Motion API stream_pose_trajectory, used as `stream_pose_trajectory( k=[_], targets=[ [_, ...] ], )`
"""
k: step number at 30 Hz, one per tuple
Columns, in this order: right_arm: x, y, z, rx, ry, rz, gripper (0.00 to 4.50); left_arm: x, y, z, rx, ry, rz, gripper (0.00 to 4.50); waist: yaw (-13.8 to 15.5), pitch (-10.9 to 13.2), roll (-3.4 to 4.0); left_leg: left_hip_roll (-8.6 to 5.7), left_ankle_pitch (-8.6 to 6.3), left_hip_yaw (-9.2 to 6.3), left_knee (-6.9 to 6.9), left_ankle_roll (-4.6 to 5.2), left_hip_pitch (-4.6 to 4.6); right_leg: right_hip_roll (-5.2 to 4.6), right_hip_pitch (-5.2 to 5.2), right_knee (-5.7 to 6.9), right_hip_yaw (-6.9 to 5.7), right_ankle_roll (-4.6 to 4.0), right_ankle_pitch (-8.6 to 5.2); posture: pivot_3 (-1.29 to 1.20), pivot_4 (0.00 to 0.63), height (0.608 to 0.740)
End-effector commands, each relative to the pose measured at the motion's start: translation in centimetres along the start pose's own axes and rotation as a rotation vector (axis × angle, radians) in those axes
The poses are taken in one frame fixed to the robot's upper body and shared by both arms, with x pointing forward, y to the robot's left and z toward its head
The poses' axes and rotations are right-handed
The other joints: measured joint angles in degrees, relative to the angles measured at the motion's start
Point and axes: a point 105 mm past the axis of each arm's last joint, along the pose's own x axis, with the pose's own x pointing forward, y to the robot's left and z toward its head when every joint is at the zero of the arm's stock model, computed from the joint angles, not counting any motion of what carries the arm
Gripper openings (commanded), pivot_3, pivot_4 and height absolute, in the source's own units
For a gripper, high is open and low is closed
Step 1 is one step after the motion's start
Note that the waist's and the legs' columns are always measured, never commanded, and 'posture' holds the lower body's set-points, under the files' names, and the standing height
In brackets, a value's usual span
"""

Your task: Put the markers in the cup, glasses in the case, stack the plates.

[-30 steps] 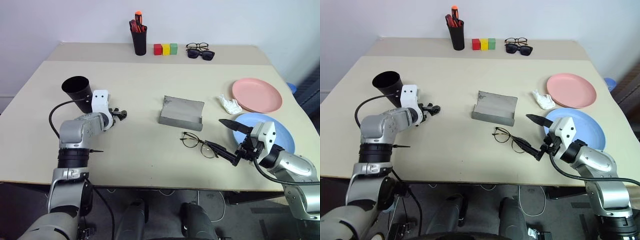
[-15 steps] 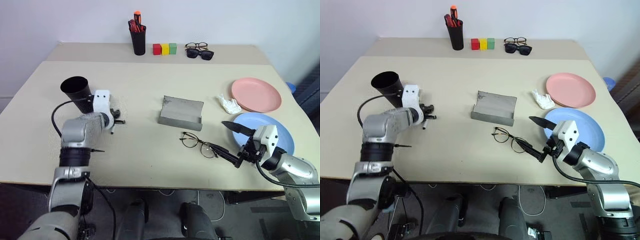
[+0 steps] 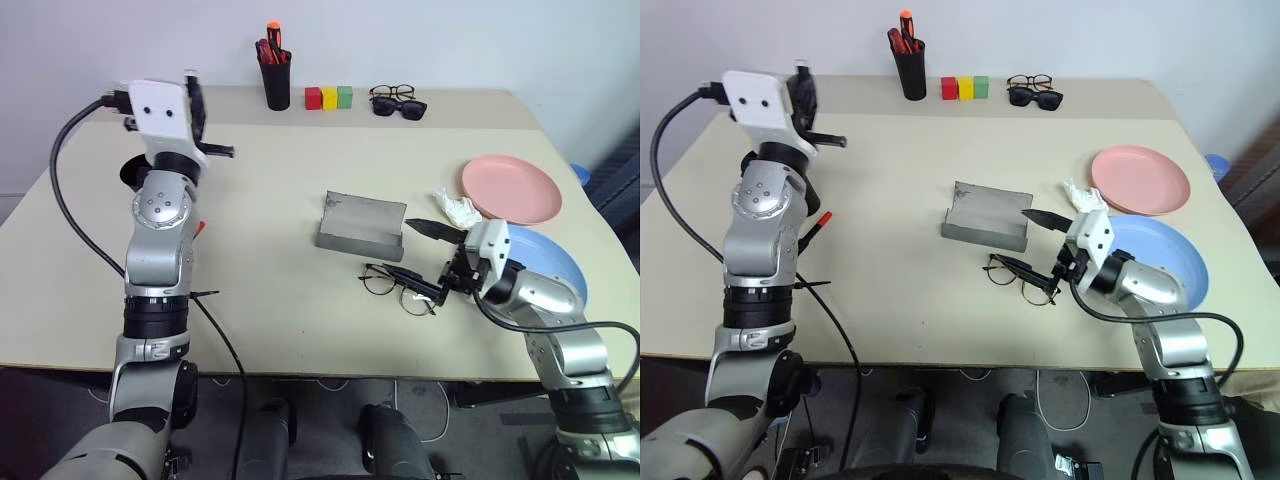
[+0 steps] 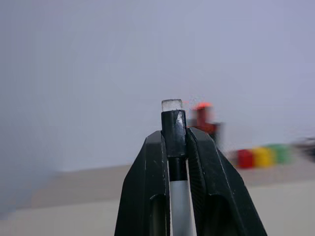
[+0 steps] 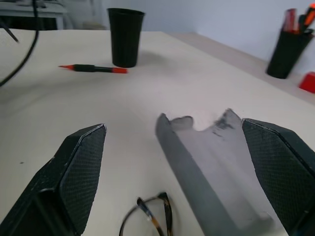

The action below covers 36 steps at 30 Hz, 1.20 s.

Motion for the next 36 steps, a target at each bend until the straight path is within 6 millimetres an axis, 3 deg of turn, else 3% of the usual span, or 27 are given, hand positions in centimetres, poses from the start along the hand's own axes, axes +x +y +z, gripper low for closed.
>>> stream_pose_trajectory(
  k=[1, 5, 11, 26, 30, 34, 36],
  targets=[
    [1.2, 0.1, 1.3, -0.044, -0.05, 0.036, 4.5, 1.9, 3.7, 1.7, 0.111, -0.112, 0.203, 0.03, 0.0, 0.0, -0.05, 0.0, 0.0, -0.01, 0.02, 0.0, 0.0, 0.02, 0.0, 0.01, -0.01, 0.07, 0.04, 0.0, 0.15, 0.74],
    [1.7, 0.3, 1.6, -0.042, -0.062, 0.042, 4.5, 3.2, 5.7, 1.4, 0.169, -0.133, 0.304, 0.03, 0.1, 0.0, -0.09, 0.0, 0.0, -0.01, -0.01, -0.01, -0.01, 0.02, 0.02, -0.01, 0.0, 0.2, 0.09, 0.0, 0.15, 0.74],
    [1.5, 0.6, 1.3, -0.038, -0.062, 0.044, 4.5, 3.7, 6.6, 0.2, 0.21, -0.116, 0.331, 0.03, 0.0, 0.0, -0.09, -0.03, 0.02, -0.01, -0.01, -0.04, -0.01, 0.01, 0.03, 0.01, 0.0, 0.29, 0.13, 0.0, 0.15, 0.74],
    [1.1, 0.1, 1.3, -0.038, -0.049, 0.031, 4.5, 1.5, 4.4, -4.2, 0.259, -0.067, 0.251, 0.03, -0.1, 0.0, -0.1, -0.03, 0.07, -0.01, 0.02, -0.13, 0.0, 0.01, -0.07, 0.28, 0.0, 0.3, 0.13, 0.0, 0.15, 0.74],
    [0.9, -0.1, 1.3, -0.039, -0.045, 0.021, 4.5, 0.9, 3.6, -5.0, 0.267, -0.068, 0.224, 1.9, -0.1, 0.0, -0.1, -0.03, 0.08, -0.02, 0.02, -0.15, 0.0, 0.01, -0.1, 0.34, 0.0, 0.3, 0.13, 0.0, 0.15, 0.74],
    [0.9, -0.2, 1.2, -0.035, -0.04, 0.017, 4.5, 0.4, 2.6, -4.4, 0.206, -0.125, 0.187, 3.97, -0.1, 0.0, -0.1, -0.02, 0.08, -0.02, 0.03, -0.15, 0.0, 0.0, -0.1, 0.34, 0.0, 0.3, 0.13, 0.0, 0.15, 0.74],
    [0.8, -0.3, 1.3, -0.036, -0.04, 0.012, 4.5, 0.0, 1.9, -4.0, 0.114, -0.142, 0.154, 3.97, -0.1, 0.0, -0.1, -0.03, 0.08, -0.02, 0.02, -0.15, 0.0, 0.0, -0.1, 0.34, 0.01, 0.3, 0.13, 0.0, 0.15, 0.74]
  ],
)
